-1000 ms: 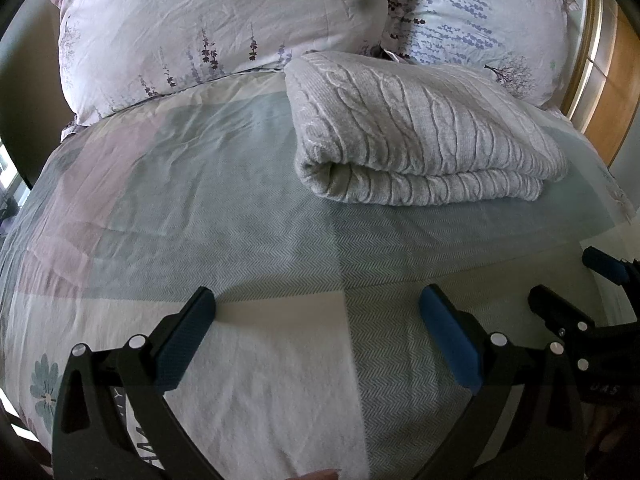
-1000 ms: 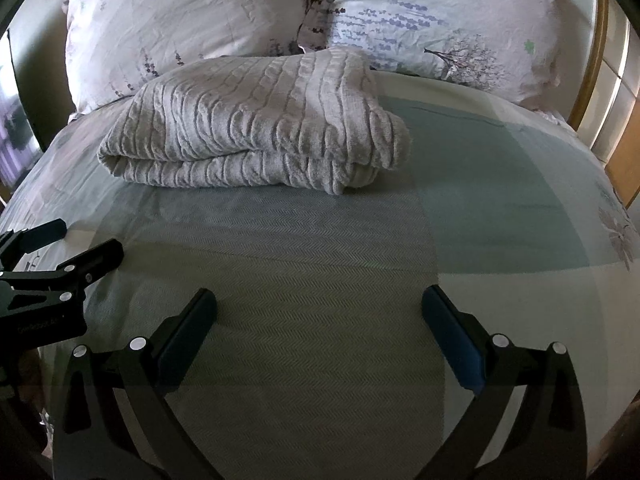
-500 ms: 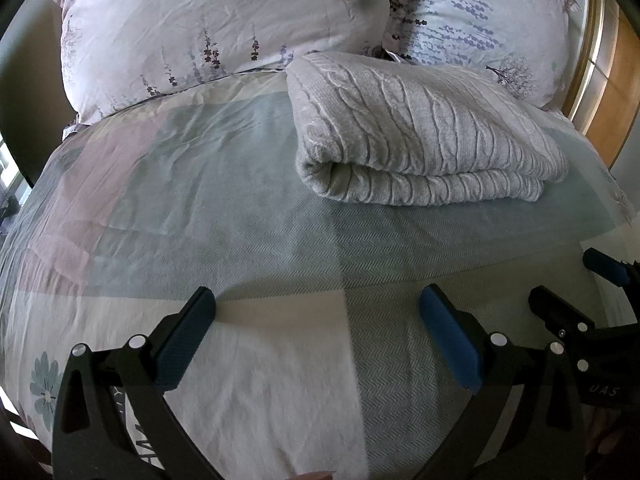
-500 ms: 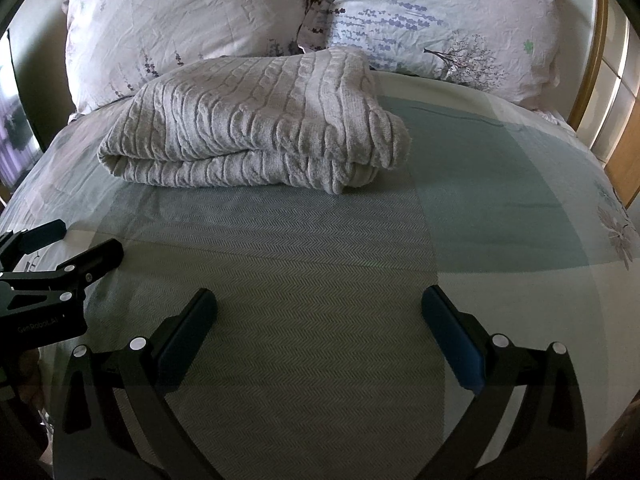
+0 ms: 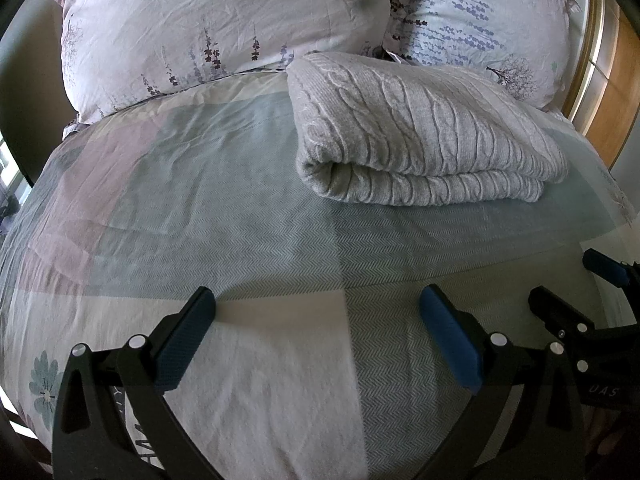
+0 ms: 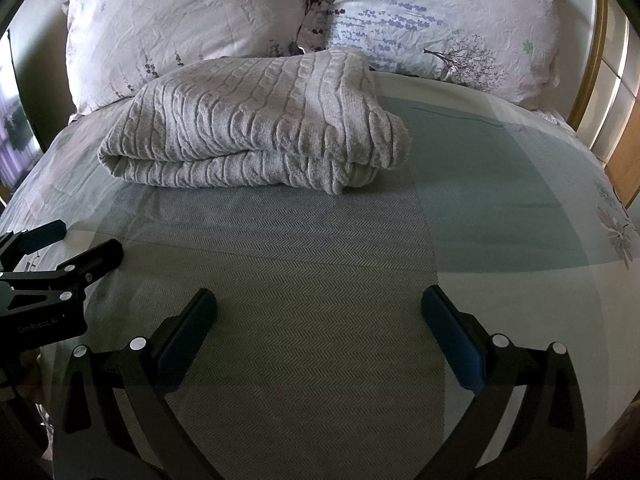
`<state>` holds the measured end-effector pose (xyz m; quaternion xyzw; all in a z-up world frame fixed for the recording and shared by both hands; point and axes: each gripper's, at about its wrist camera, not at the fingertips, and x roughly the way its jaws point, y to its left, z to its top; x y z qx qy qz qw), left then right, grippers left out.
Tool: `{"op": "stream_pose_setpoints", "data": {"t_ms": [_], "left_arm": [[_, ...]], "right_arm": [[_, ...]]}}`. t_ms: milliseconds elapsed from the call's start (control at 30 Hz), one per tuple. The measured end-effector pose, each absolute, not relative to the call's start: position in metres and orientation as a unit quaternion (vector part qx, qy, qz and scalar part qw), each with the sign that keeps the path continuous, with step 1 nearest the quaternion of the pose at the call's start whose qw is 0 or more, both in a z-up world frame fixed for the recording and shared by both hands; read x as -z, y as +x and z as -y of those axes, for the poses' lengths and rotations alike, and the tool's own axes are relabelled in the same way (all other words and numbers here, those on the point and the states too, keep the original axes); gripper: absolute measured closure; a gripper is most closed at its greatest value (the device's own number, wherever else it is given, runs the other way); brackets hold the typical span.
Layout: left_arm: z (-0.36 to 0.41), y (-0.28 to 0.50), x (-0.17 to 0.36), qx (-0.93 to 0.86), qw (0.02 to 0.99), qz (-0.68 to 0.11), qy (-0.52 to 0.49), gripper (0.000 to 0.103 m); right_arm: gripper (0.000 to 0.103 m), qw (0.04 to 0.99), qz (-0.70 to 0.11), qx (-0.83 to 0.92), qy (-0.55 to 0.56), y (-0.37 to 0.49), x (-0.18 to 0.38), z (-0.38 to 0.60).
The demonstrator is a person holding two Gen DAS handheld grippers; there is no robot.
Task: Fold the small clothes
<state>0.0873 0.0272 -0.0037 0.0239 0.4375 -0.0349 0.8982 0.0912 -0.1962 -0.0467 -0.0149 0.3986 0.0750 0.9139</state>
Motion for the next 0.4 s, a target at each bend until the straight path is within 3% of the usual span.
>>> {"op": "stream_pose_setpoints", "data": {"t_ms": [400], "left_arm": [[-0.0273, 0.0873, 0.0032, 0.034, 0.898, -0.437, 0.025, 0.002]], "right_arm": [[0.001, 0.914, -0.398, -0.075, -0.015, 0.0912, 0.0468, 0.1965]]}}
